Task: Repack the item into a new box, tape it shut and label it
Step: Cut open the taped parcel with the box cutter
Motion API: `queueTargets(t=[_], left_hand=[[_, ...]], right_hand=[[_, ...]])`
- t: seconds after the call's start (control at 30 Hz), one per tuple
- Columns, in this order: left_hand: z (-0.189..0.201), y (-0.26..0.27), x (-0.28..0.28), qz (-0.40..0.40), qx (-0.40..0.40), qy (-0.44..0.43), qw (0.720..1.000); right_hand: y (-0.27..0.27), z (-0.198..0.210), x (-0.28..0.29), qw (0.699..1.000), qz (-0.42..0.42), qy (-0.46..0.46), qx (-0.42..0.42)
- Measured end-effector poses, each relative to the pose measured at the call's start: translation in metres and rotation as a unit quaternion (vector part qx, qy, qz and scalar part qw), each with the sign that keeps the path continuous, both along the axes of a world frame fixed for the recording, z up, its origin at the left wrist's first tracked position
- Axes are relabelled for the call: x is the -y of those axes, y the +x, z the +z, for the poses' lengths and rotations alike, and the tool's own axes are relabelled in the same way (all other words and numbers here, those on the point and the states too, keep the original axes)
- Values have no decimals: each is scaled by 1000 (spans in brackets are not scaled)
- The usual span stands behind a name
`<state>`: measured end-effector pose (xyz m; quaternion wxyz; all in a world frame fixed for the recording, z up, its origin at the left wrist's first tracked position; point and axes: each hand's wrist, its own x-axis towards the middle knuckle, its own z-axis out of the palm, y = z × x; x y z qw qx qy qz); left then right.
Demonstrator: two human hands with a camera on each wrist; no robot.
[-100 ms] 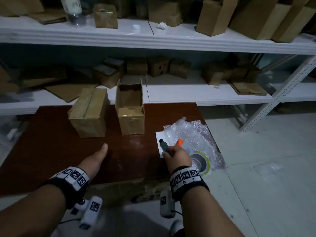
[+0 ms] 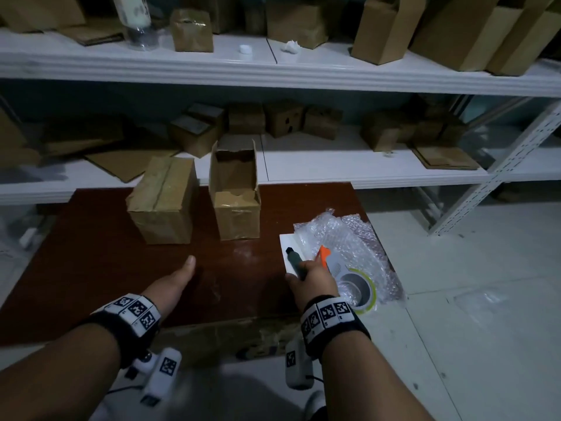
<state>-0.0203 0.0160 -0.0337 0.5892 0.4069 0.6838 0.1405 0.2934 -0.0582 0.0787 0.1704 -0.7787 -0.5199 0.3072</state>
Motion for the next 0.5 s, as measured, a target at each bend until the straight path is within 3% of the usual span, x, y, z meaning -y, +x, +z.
queueTargets(t=[0.1, 0.2, 0.5], left_hand=[[19, 11, 10, 2, -2, -13, 1000], [56, 33, 31, -5, -8, 57, 998], [66, 38, 40, 27, 65, 81, 994]], right_hand=[[-6, 4, 3, 999, 29, -22, 38], [-7, 2, 2, 998, 23, -22, 54], [-14, -16, -3, 986, 39, -65, 147]])
